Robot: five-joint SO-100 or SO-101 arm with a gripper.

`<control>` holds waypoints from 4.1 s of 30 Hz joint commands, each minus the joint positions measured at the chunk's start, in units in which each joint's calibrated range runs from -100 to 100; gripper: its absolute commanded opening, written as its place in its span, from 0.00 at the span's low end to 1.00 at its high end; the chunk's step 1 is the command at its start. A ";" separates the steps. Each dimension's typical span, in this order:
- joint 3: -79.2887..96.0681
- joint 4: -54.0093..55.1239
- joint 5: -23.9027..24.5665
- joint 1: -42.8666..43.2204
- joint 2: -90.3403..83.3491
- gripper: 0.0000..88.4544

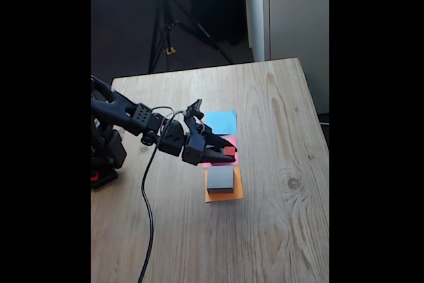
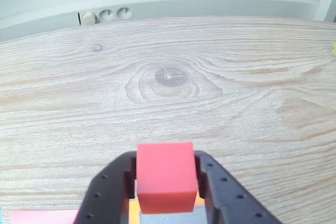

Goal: Tower of hanoi

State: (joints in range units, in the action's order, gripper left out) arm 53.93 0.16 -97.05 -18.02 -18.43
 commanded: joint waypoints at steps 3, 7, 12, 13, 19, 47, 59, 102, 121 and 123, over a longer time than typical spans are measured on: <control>-10.75 -32.41 -2.95 0.42 -14.81 0.00; -18.39 -50.22 -2.95 1.93 -20.26 0.00; -30.93 -65.76 -2.95 4.52 -23.06 0.00; -33.57 -68.27 -2.95 4.94 -23.13 0.00; -44.66 -80.49 -2.95 7.28 -25.03 0.00; 10.79 -21.16 8.59 12.96 -33.05 0.00; 29.25 9.92 -2.62 14.30 -24.27 0.00; 28.98 35.82 0.56 16.47 -0.57 0.00; 29.34 35.74 0.23 15.13 -0.57 0.06; 29.43 35.82 0.06 15.05 -0.50 0.07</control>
State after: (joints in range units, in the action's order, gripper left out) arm 84.27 34.51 -96.35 -2.22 -18.43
